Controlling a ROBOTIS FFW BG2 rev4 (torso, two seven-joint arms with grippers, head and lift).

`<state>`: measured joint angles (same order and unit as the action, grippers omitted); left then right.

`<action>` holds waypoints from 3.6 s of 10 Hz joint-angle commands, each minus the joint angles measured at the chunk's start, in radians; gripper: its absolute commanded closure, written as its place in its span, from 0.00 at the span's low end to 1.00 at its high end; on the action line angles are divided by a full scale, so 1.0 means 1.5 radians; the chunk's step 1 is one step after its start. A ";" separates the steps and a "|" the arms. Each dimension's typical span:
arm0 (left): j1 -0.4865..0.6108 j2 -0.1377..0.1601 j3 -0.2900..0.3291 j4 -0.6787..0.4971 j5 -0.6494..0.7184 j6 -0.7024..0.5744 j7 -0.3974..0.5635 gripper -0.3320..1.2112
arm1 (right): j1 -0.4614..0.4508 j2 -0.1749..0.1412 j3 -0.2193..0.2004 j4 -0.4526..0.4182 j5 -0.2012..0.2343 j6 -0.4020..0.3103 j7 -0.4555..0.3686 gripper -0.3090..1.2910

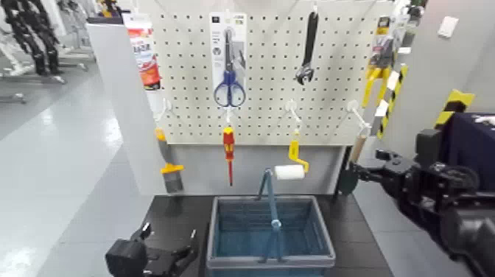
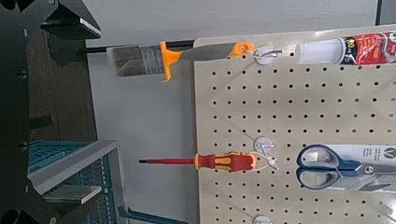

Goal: Put the tool with the wooden handle into the crate.

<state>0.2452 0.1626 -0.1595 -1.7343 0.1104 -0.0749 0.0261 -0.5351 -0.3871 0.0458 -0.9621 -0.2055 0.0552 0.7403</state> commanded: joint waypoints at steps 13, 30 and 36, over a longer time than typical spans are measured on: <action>-0.004 0.005 -0.004 0.011 0.003 -0.014 0.000 0.30 | -0.024 0.014 0.032 0.025 0.001 -0.019 -0.035 0.98; 0.001 0.002 -0.005 0.009 0.003 -0.004 0.000 0.30 | 0.204 0.055 -0.080 -0.505 -0.047 0.255 -0.116 0.99; 0.001 0.001 -0.005 0.009 0.003 -0.006 0.000 0.30 | 0.261 0.115 -0.075 -0.507 -0.137 0.271 -0.146 0.99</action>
<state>0.2470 0.1632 -0.1672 -1.7212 0.1150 -0.0828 0.0260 -0.1532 -0.2242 -0.0702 -1.7354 -0.4031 0.4701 0.5206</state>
